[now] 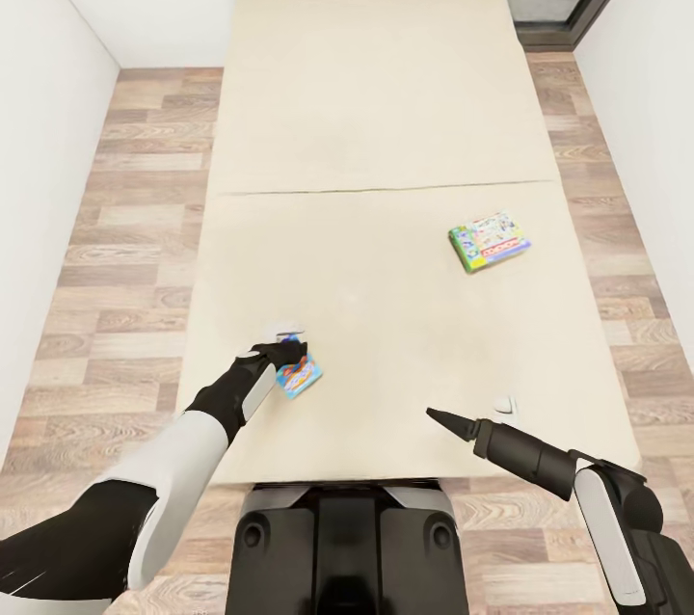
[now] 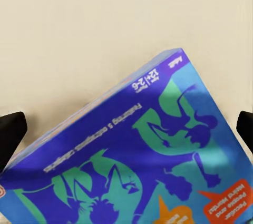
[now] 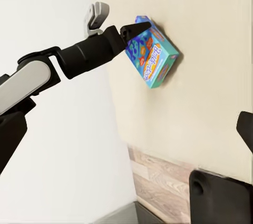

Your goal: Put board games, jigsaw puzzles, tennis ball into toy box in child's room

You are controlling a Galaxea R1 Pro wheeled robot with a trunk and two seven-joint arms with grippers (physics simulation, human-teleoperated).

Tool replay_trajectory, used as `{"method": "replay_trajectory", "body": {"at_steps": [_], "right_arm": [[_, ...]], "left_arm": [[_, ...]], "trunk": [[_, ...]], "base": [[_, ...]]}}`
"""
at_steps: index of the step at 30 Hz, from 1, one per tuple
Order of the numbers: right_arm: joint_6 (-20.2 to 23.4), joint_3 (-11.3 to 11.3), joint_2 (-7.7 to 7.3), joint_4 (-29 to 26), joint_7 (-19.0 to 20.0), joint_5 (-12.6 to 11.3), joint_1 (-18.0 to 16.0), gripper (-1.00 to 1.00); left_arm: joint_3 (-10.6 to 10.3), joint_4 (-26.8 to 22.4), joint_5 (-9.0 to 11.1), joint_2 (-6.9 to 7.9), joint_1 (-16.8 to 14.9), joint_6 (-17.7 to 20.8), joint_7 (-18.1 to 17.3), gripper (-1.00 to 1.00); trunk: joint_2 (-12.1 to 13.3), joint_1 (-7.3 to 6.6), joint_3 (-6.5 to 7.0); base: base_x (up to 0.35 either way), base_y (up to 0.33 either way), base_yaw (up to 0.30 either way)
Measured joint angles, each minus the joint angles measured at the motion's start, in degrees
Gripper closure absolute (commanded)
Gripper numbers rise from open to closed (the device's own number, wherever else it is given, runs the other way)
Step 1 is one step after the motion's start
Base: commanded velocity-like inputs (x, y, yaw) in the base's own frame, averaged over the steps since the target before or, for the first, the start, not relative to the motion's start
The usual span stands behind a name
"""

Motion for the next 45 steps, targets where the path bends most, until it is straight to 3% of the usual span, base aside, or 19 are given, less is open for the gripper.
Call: {"method": "replay_trajectory", "body": {"at_steps": [45], "right_arm": [[0.0, 0.0, 0.01, 0.1, 0.1, 0.1, 0.0, -1.00]], "left_arm": [[-0.1, 0.0, 0.0, 0.00, 0.0, 0.0, 0.0, -1.00]], "trunk": [[0.0, 0.00, 0.00]], "base": [[-0.137, -0.053, 0.000]]}}
